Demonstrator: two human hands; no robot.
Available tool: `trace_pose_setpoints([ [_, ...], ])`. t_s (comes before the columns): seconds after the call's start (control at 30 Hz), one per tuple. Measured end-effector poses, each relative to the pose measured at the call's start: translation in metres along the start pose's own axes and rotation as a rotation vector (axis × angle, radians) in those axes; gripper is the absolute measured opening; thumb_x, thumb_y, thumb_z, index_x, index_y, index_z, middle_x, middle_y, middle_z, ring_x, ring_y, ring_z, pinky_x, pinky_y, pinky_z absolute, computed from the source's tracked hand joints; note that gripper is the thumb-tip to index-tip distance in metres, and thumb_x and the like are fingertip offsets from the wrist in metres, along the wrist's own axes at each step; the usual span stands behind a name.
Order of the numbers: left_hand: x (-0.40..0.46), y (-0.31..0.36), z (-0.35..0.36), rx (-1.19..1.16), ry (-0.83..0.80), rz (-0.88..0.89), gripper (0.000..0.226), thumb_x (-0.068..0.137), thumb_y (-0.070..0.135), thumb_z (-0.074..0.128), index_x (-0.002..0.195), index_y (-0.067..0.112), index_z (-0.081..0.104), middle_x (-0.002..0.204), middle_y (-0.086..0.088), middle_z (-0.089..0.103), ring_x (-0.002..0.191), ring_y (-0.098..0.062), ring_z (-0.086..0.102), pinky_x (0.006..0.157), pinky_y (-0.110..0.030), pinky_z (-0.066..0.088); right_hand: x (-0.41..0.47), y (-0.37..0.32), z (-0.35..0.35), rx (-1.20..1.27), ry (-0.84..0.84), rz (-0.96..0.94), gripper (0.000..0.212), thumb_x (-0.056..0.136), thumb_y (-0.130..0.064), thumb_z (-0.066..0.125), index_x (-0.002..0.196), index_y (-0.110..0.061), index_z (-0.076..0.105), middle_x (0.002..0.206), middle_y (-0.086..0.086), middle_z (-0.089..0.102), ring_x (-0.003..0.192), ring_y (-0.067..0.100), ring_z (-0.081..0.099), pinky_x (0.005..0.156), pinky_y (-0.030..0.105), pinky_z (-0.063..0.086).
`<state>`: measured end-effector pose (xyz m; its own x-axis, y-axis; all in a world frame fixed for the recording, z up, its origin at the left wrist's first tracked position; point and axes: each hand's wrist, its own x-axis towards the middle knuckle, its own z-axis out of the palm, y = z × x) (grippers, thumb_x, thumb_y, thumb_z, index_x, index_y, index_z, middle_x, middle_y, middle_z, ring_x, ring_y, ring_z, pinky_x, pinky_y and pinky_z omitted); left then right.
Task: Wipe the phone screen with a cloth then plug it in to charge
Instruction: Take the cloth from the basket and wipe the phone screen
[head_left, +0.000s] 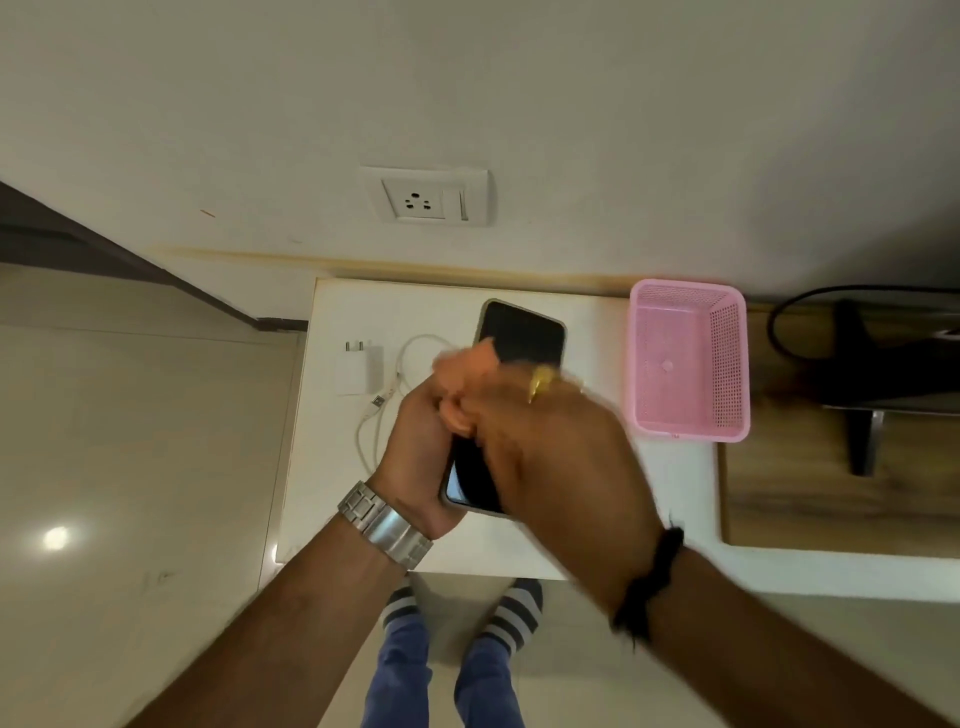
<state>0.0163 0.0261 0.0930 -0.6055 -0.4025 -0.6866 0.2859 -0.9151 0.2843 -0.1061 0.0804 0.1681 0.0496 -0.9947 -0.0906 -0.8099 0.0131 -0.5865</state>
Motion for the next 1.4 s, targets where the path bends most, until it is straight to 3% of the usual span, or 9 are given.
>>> trace_pose_setpoints([
  [0.07,-0.001,0.0,-0.005,-0.003,-0.02,-0.03,0.065,0.097,0.059,0.047,0.137,0.011,0.065,0.137,-0.018,0.066,0.12,-0.036,0.064,0.11,-0.051,0.044,-0.022,-0.005,0.004,-0.002,-0.154,-0.035,0.023,0.088,-0.013,0.064,0.109,-0.014,0.073,0.1,0.008,0.075,0.085,0.028,0.072,0.073,0.045,0.062],
  [0.17,0.0,-0.007,-0.005,0.001,-0.033,-0.037,0.056,0.096,0.057,0.053,0.123,0.012,0.072,0.115,-0.015,0.073,0.097,-0.034,0.072,0.087,-0.048,0.057,0.002,0.026,-0.015,-0.097,0.017,0.02,0.016,0.085,-0.008,0.068,0.099,-0.01,0.076,0.1,0.011,0.075,0.087,0.032,0.071,0.075,0.044,0.06],
  [0.27,0.002,-0.008,-0.003,0.036,-0.062,-0.022,0.063,0.099,0.063,0.042,0.127,0.014,0.071,0.118,-0.017,0.073,0.097,-0.036,0.072,0.083,-0.055,0.059,0.019,0.041,-0.029,-0.172,0.098,0.091,0.022,0.094,-0.012,0.055,0.1,-0.009,0.075,0.101,0.011,0.074,0.09,0.032,0.068,0.078,0.044,0.058],
  [0.43,0.002,-0.003,-0.005,0.014,-0.066,-0.025,0.07,0.101,0.062,0.039,0.139,0.009,0.063,0.135,-0.022,0.065,0.109,-0.034,0.069,0.091,-0.043,0.059,-0.043,0.006,-0.007,-0.098,-0.18,-0.067,0.023,0.085,-0.016,0.067,0.105,-0.017,0.078,0.1,0.002,0.077,0.084,0.02,0.074,0.072,0.033,0.063],
  [0.57,0.006,-0.008,-0.002,0.046,-0.086,-0.018,0.057,0.099,0.061,0.044,0.122,0.018,0.075,0.116,-0.015,0.075,0.098,-0.033,0.074,0.082,-0.051,0.062,0.002,0.04,-0.026,-0.161,0.035,0.058,0.02,0.091,-0.004,0.06,0.1,-0.01,0.076,0.101,0.009,0.075,0.089,0.03,0.07,0.076,0.041,0.06],
  [0.8,0.015,0.002,-0.005,0.052,-0.073,0.025,0.069,0.097,0.066,0.038,0.133,0.016,0.069,0.137,-0.016,0.067,0.114,-0.032,0.066,0.1,-0.048,0.052,-0.046,0.007,-0.009,-0.09,-0.213,-0.047,0.032,0.071,-0.014,0.086,0.102,-0.017,0.078,0.094,0.002,0.077,0.076,0.018,0.073,0.07,0.028,0.063],
  [0.93,0.015,-0.003,-0.002,0.0,-0.078,0.044,0.056,0.098,0.062,0.045,0.124,0.022,0.075,0.125,-0.012,0.073,0.105,-0.032,0.072,0.092,-0.054,0.059,-0.008,0.037,-0.024,-0.182,-0.087,0.068,0.023,0.091,-0.007,0.066,0.113,-0.013,0.072,0.107,0.008,0.073,0.093,0.026,0.069,0.084,0.038,0.058],
  [1.3,0.011,-0.004,0.012,-0.005,-0.039,0.075,0.07,0.098,0.058,0.038,0.14,0.007,0.061,0.146,-0.024,0.057,0.115,-0.038,0.061,0.095,-0.05,0.054,-0.04,0.001,0.001,-0.073,-0.171,-0.049,0.035,0.064,-0.017,0.092,0.097,-0.014,0.08,0.092,0.003,0.079,0.077,0.019,0.076,0.069,0.03,0.063],
  [1.4,0.007,0.001,0.009,-0.025,-0.024,0.068,0.07,0.099,0.058,0.039,0.14,0.005,0.06,0.141,-0.024,0.06,0.117,-0.038,0.061,0.104,-0.05,0.048,-0.031,0.006,-0.009,-0.052,-0.175,-0.027,0.024,0.078,-0.008,0.081,0.102,-0.011,0.077,0.096,0.007,0.077,0.079,0.025,0.073,0.07,0.04,0.063],
])
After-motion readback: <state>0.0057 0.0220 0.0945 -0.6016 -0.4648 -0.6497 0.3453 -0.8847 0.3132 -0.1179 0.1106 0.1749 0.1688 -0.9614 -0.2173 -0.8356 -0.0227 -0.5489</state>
